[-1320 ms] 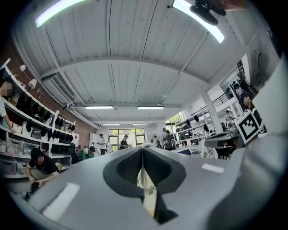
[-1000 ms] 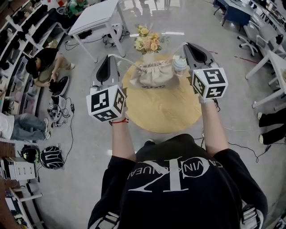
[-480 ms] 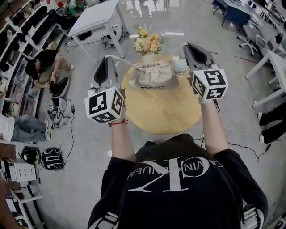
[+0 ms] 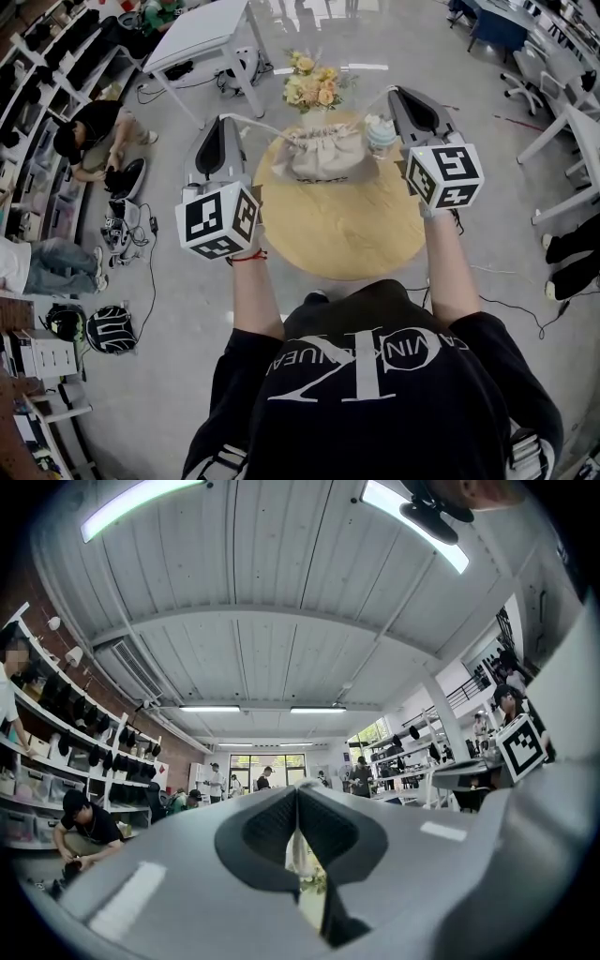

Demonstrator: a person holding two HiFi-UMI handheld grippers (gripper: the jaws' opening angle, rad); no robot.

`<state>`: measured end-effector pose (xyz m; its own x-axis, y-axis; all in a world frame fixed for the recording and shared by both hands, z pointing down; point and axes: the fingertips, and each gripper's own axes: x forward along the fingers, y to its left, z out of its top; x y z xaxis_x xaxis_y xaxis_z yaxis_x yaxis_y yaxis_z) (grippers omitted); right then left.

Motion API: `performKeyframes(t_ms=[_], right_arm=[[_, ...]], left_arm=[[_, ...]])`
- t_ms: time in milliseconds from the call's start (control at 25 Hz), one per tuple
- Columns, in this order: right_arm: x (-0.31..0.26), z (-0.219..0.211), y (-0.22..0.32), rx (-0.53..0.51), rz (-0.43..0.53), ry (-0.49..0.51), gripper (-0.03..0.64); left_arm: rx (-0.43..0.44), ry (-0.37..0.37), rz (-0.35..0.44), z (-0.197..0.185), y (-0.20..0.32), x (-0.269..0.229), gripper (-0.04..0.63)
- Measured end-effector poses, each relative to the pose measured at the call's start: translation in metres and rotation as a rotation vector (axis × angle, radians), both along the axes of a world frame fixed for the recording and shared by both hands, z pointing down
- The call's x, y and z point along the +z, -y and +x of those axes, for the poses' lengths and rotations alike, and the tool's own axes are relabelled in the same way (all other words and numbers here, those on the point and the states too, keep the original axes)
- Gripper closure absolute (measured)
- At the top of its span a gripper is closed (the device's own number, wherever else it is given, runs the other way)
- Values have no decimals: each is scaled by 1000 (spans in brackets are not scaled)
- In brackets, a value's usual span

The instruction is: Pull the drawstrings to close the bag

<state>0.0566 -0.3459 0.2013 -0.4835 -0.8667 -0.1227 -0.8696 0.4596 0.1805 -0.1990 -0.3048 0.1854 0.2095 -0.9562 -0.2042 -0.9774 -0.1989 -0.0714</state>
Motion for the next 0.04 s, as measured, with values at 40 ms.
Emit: performKeyframes(t_ms=[40], right_arm=[[0,0,1,-1,1,1,598]], left_arm=[[-2,0,1,-1,1,0,580]])
